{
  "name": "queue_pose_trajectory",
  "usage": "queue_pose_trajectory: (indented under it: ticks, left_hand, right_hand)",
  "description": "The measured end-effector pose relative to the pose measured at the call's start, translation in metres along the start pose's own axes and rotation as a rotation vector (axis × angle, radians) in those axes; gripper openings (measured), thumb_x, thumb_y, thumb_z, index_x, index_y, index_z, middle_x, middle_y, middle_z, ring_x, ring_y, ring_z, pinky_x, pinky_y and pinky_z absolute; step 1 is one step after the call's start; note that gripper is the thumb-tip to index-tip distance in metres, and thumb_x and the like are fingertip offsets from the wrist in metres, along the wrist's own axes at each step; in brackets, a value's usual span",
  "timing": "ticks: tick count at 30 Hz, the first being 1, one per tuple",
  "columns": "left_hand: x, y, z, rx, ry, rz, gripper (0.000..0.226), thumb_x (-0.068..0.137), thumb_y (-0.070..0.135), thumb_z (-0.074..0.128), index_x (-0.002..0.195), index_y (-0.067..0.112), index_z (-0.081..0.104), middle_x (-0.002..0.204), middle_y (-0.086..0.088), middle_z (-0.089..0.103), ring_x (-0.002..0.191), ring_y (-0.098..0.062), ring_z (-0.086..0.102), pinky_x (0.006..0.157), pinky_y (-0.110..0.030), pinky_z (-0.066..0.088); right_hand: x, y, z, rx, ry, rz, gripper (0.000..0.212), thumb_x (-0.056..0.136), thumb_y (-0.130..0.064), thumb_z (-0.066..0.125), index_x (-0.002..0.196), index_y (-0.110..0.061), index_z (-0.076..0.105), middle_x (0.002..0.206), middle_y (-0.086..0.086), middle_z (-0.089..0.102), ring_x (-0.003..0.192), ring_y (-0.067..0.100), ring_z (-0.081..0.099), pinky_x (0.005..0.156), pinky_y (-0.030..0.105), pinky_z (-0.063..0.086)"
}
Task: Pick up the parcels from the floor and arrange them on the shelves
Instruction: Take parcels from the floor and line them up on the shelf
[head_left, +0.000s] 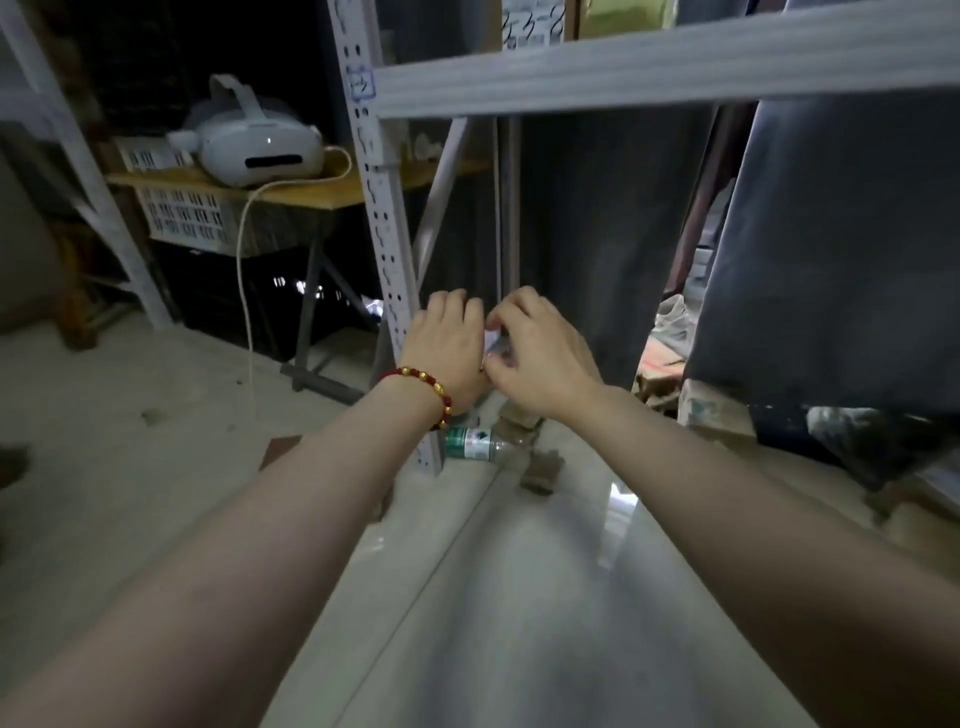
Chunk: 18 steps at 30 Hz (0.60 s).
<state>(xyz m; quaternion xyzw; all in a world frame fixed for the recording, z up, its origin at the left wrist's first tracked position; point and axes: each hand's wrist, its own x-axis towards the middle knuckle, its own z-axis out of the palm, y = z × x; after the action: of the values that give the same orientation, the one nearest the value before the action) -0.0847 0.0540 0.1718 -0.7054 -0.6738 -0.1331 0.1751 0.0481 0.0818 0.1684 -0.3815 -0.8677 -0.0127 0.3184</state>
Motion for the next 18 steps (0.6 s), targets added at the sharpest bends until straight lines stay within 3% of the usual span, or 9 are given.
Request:
queue_pose_trajectory:
  ticks: [2, 7, 11, 15, 18]
  left_hand:
    - [-0.028, -0.001, 0.022, 0.040, -0.061, 0.014, 0.058, 0.090, 0.038, 0.052, 0.138, 0.010, 0.037, 0.142, -0.012, 0.039, 0.133, -0.029, 0.033, 0.107, -0.038, 0.033]
    - [-0.078, -0.006, 0.058, 0.147, -0.201, 0.016, 0.067, 0.087, 0.046, 0.054, 0.139, 0.009, 0.034, 0.140, -0.012, 0.039, 0.133, -0.029, 0.033, 0.107, -0.039, 0.034]
    - [-0.105, -0.006, 0.072, 0.265, -0.301, 0.096, 0.070, 0.085, 0.045, 0.060, 0.139, 0.009, 0.034, 0.140, -0.014, 0.038, 0.133, -0.031, 0.034, 0.108, -0.041, 0.036]
    - [-0.121, -0.004, 0.080, 0.289, -0.369, 0.100, 0.066, 0.090, 0.041, 0.055, 0.141, 0.007, 0.033, 0.140, -0.017, 0.039, 0.133, -0.033, 0.035, 0.109, -0.043, 0.038]
    - [-0.131, 0.000, 0.086, 0.332, -0.432, 0.149, 0.071, 0.086, 0.046, 0.060, 0.140, 0.008, 0.035, 0.139, -0.017, 0.040, 0.131, -0.033, 0.036, 0.107, -0.044, 0.040]
  right_hand:
    - [-0.023, -0.005, 0.022, 0.056, -0.105, 0.024, 0.037, 0.084, -0.024, 0.059, 0.119, -0.013, 0.058, 0.123, 0.003, 0.048, 0.111, 0.023, 0.051, 0.084, 0.039, 0.050]
    - [-0.068, -0.019, 0.060, 0.152, -0.274, 0.089, 0.042, 0.087, -0.028, 0.061, 0.126, -0.014, 0.054, 0.130, 0.005, 0.046, 0.110, 0.025, 0.054, 0.087, 0.038, 0.049]
    - [-0.102, -0.030, 0.088, 0.223, -0.516, 0.177, 0.065, 0.088, -0.032, 0.065, 0.143, -0.013, 0.037, 0.140, 0.010, 0.039, 0.118, 0.027, 0.051, 0.092, 0.036, 0.046]
    - [-0.131, -0.040, 0.105, 0.166, -0.801, 0.115, 0.082, 0.081, -0.037, 0.074, 0.144, -0.008, 0.030, 0.137, 0.012, 0.039, 0.116, 0.027, 0.050, 0.088, 0.033, 0.046]
    - [-0.159, -0.048, 0.119, 0.242, -0.893, 0.132, 0.104, 0.072, -0.051, 0.082, 0.147, -0.009, 0.024, 0.140, 0.009, 0.040, 0.124, 0.026, 0.047, 0.100, 0.038, 0.047]
